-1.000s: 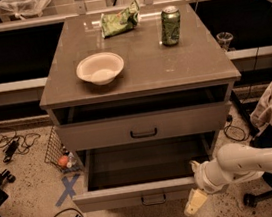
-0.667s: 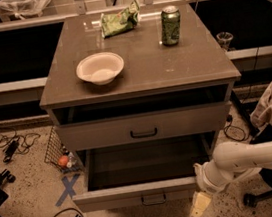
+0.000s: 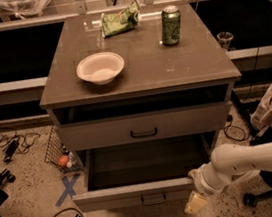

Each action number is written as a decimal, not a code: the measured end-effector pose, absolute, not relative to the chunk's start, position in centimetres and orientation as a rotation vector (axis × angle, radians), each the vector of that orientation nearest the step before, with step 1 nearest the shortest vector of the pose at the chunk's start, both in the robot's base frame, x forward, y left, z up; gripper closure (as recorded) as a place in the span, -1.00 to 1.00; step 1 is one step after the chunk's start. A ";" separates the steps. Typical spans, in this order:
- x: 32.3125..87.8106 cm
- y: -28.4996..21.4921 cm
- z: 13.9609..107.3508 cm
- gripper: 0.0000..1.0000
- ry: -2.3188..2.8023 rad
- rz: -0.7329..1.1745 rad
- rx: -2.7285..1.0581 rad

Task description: Open middle drawer

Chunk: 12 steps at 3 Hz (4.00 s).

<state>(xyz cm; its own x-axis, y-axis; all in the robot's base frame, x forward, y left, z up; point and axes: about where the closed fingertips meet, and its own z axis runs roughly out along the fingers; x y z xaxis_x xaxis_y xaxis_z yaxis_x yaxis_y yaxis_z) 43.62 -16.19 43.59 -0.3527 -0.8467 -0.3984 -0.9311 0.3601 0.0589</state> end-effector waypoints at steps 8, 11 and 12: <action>34.0 -15.0 44.2 -0.99 2.326 0.492 -1.644; 34.7 -16.7 51.5 -0.17 2.371 0.149 -1.834; 39.5 -15.5 54.8 0.28 2.368 0.064 -1.831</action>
Offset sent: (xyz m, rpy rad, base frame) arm -0.1257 0.0031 0.0098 0.0111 0.0793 -0.0664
